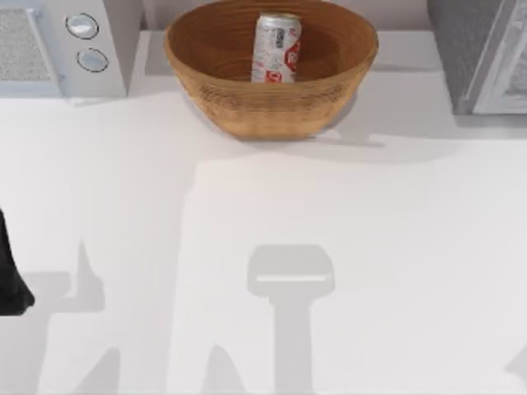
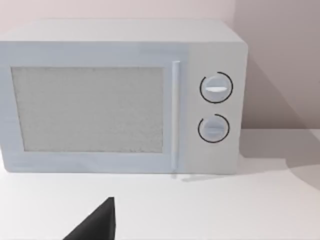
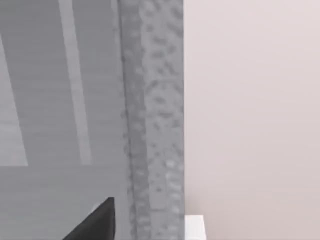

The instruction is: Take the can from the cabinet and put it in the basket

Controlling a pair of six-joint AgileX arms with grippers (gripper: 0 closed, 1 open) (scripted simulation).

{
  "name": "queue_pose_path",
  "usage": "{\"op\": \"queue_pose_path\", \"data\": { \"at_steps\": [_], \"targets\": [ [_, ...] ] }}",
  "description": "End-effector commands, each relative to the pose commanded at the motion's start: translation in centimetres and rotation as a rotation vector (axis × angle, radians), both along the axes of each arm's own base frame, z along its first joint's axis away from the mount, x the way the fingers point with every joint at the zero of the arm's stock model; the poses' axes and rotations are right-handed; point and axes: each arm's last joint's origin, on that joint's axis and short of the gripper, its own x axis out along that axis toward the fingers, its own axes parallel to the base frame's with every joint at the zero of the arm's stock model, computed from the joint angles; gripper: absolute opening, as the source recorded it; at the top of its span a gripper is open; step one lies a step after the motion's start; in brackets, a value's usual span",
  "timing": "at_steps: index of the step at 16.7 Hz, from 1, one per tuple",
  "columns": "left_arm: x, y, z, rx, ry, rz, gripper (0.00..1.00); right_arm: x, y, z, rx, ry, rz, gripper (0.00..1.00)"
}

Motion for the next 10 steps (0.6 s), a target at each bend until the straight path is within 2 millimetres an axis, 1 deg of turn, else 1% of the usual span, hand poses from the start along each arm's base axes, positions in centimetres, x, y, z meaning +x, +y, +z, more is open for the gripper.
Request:
{"op": "queue_pose_path", "data": {
  "at_steps": [1,3,6,8,10],
  "targets": [
    [0.0,0.0,0.0,0.0,0.0,0.0,1.0,0.1,-0.1,2.3,0.005,0.003,0.001,1.0],
    [0.0,0.0,0.0,0.0,0.0,0.0,1.0,-0.1,0.4,6.8,0.013,0.007,0.003,1.0],
    [0.0,0.0,0.0,0.0,0.0,0.0,1.0,-1.1,2.4,13.0,0.014,0.008,0.004,1.0],
    [0.0,0.0,0.0,0.0,0.0,0.0,1.0,-2.0,4.3,16.4,0.004,0.002,0.003,1.0],
    [0.0,0.0,0.0,0.0,0.0,0.0,1.0,-2.8,6.0,18.8,-0.01,-0.006,0.002,1.0]
  ]
}}
